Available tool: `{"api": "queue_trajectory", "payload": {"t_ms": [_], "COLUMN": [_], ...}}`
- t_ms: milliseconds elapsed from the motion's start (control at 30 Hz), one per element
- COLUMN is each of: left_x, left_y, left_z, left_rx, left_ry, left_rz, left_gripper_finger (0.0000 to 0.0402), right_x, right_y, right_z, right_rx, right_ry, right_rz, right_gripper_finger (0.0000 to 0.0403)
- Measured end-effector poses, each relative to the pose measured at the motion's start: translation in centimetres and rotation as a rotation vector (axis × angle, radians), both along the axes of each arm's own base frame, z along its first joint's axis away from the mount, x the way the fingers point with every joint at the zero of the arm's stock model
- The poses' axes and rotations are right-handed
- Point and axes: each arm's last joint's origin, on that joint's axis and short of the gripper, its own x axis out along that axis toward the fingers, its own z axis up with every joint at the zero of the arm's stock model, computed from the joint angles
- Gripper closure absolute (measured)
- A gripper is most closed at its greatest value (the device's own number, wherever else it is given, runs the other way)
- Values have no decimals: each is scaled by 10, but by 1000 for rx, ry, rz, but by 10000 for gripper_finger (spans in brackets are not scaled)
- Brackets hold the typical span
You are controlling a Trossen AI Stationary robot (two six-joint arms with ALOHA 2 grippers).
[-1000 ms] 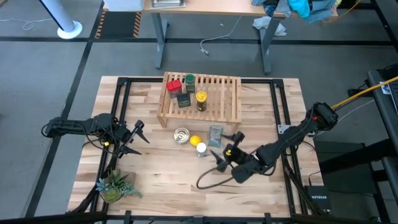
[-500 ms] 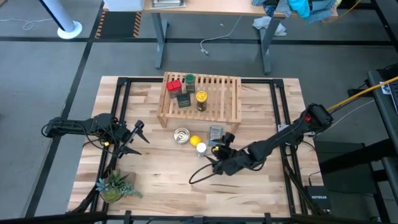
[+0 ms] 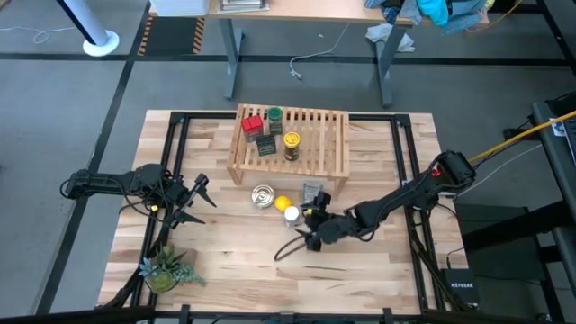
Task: Shelf spices
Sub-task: Put the white seasoning bottle on the shelf
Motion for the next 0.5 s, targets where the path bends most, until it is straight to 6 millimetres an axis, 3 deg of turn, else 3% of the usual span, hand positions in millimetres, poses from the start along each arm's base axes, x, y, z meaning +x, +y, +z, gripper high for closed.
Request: {"api": "queue_trajectory", "payload": {"t_ms": [300,500], "left_x": [0,0], "left_y": [0,0], "left_z": [0,0], "left_rx": [0,0], "left_ry": [-2,-3], "left_rz": [0,0], "left_gripper_finger": [135,135], "right_x": [-5,1], "right_y": [-39,-53], "right_z": [-25,-40], "right_rx": [76,133], "right_ry": [-135,-186], "right_rz": [106,209], "right_gripper_finger": [24,24]}}
